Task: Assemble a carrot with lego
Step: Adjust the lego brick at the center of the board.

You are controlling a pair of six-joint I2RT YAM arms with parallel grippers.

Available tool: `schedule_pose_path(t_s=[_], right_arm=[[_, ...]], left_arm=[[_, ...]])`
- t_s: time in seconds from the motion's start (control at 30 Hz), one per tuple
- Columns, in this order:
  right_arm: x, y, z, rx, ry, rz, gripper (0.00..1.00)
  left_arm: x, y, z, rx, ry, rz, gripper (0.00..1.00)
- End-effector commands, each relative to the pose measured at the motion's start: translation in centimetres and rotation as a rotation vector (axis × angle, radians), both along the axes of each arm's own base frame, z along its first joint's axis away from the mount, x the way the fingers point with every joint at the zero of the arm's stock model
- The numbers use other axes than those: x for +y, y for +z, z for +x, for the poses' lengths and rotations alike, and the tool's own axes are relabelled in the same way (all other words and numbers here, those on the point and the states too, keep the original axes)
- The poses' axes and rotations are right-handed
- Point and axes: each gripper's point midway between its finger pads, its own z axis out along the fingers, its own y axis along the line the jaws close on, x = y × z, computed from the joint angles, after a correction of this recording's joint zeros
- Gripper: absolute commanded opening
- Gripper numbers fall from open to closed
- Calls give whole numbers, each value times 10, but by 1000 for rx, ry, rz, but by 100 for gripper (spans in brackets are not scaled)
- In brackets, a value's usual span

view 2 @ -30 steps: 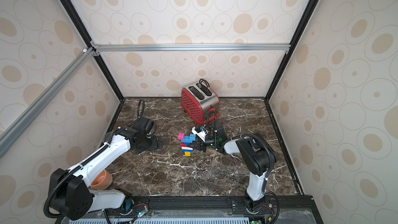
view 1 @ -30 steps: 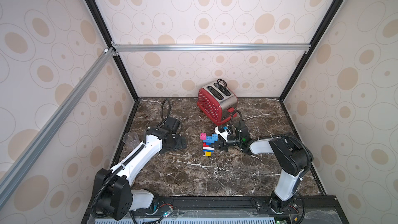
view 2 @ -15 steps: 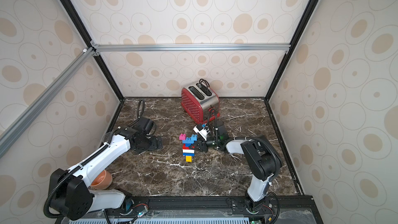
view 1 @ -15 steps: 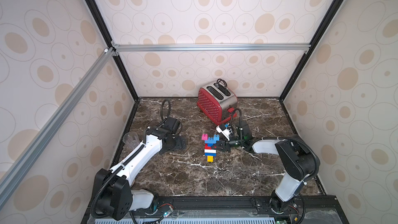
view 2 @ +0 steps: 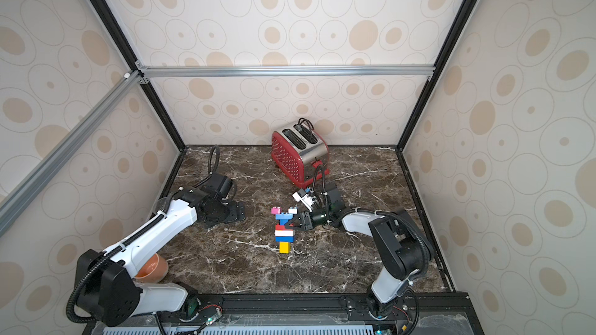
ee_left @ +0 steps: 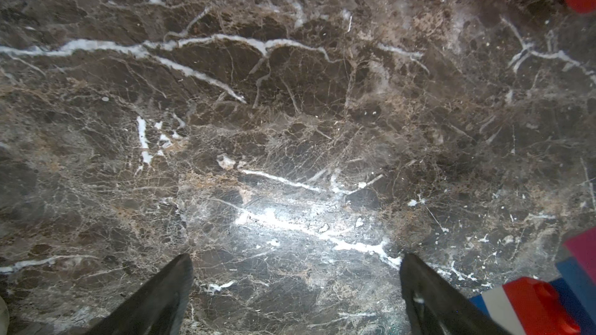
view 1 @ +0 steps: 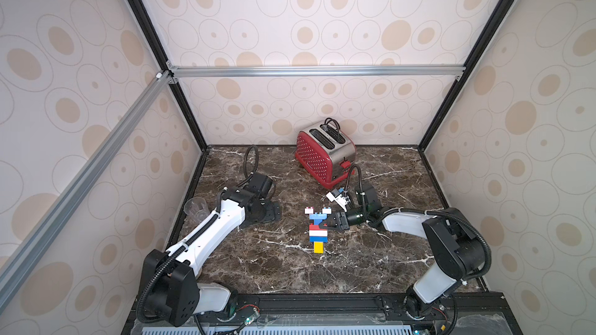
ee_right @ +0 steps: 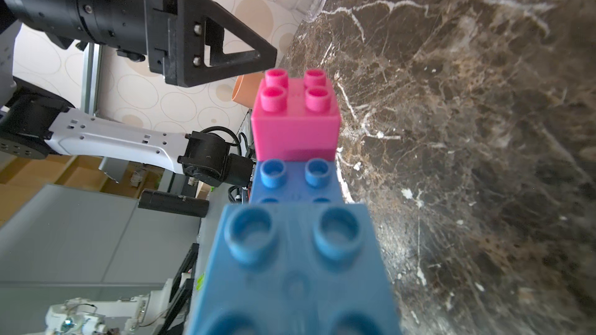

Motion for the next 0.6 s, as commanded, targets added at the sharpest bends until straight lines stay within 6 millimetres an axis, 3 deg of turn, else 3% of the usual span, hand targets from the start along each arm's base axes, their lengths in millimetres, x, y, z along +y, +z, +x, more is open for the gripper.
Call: schedule_pose_path(t_s=[0.0,0.57], right_arm=[[-1,-10,-6,126,2,-1,16],[-1,-53,-6,310,-27,-69,14]], left_arm=[[-3,12,9,-36,12,2,99],[-1,10,6,-35,14,13,99]])
